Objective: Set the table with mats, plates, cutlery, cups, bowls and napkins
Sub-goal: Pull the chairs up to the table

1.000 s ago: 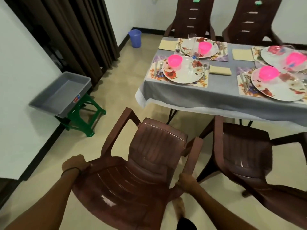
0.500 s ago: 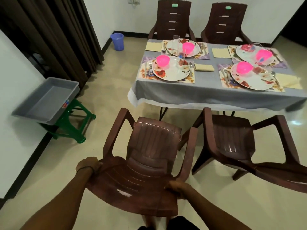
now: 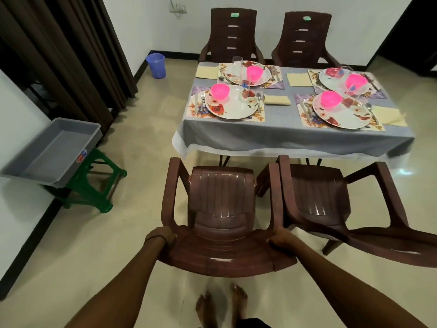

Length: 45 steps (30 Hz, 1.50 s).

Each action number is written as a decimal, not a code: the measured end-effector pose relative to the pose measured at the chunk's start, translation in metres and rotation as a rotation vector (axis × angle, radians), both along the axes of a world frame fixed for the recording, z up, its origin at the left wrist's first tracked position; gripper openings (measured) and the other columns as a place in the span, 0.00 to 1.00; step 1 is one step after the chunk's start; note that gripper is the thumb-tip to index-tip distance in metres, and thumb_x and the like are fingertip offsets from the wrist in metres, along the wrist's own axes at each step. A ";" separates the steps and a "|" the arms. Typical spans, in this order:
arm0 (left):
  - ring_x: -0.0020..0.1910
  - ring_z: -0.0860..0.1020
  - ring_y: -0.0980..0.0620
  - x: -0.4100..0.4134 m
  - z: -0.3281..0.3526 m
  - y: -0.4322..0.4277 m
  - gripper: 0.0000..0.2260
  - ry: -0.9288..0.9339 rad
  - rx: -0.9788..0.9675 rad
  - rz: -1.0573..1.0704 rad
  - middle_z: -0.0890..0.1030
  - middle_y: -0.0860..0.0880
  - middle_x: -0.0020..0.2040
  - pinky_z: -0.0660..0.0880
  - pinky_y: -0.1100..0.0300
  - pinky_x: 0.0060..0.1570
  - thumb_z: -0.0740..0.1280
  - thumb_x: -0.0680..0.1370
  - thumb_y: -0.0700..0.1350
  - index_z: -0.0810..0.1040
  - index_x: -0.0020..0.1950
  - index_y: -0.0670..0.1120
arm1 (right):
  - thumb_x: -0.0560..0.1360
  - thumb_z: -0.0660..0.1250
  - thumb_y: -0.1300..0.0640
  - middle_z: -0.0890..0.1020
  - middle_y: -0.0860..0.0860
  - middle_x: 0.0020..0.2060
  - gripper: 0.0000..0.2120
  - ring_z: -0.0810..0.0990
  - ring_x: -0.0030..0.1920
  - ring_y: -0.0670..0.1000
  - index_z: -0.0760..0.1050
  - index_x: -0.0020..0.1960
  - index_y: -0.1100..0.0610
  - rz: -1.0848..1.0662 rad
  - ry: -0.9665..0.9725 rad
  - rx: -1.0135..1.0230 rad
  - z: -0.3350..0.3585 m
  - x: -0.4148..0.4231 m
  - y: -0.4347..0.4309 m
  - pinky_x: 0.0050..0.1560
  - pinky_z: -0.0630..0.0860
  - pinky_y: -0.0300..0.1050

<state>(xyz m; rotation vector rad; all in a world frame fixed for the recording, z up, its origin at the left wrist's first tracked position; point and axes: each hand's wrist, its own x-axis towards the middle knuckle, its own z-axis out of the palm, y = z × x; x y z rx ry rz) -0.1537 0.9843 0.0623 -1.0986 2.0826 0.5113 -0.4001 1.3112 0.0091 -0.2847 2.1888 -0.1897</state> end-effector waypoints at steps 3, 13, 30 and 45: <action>0.67 0.74 0.43 -0.003 -0.008 0.002 0.24 -0.014 -0.024 -0.005 0.74 0.42 0.70 0.70 0.53 0.66 0.58 0.81 0.56 0.70 0.72 0.43 | 0.78 0.68 0.51 0.80 0.58 0.60 0.20 0.79 0.60 0.57 0.76 0.65 0.61 0.078 0.023 0.034 0.033 0.008 -0.003 0.64 0.75 0.51; 0.64 0.76 0.44 -0.012 -0.002 0.017 0.22 0.031 -0.095 0.018 0.76 0.42 0.67 0.72 0.55 0.61 0.62 0.80 0.54 0.72 0.69 0.43 | 0.84 0.54 0.55 0.74 0.59 0.69 0.20 0.74 0.68 0.58 0.67 0.73 0.62 0.311 0.021 0.103 0.077 0.017 -0.012 0.68 0.68 0.48; 0.62 0.77 0.45 -0.013 -0.002 0.029 0.18 0.107 -0.163 -0.027 0.77 0.44 0.65 0.73 0.55 0.60 0.58 0.81 0.52 0.74 0.67 0.45 | 0.82 0.59 0.54 0.78 0.57 0.63 0.17 0.77 0.63 0.56 0.73 0.69 0.58 0.382 0.068 0.079 0.089 0.026 -0.017 0.65 0.73 0.48; 0.61 0.77 0.43 -0.014 0.012 0.029 0.16 0.197 -0.081 -0.085 0.78 0.41 0.63 0.74 0.53 0.60 0.63 0.79 0.48 0.75 0.64 0.42 | 0.79 0.61 0.46 0.81 0.53 0.58 0.17 0.81 0.57 0.54 0.76 0.65 0.48 0.273 0.092 0.161 0.096 0.040 -0.025 0.60 0.77 0.50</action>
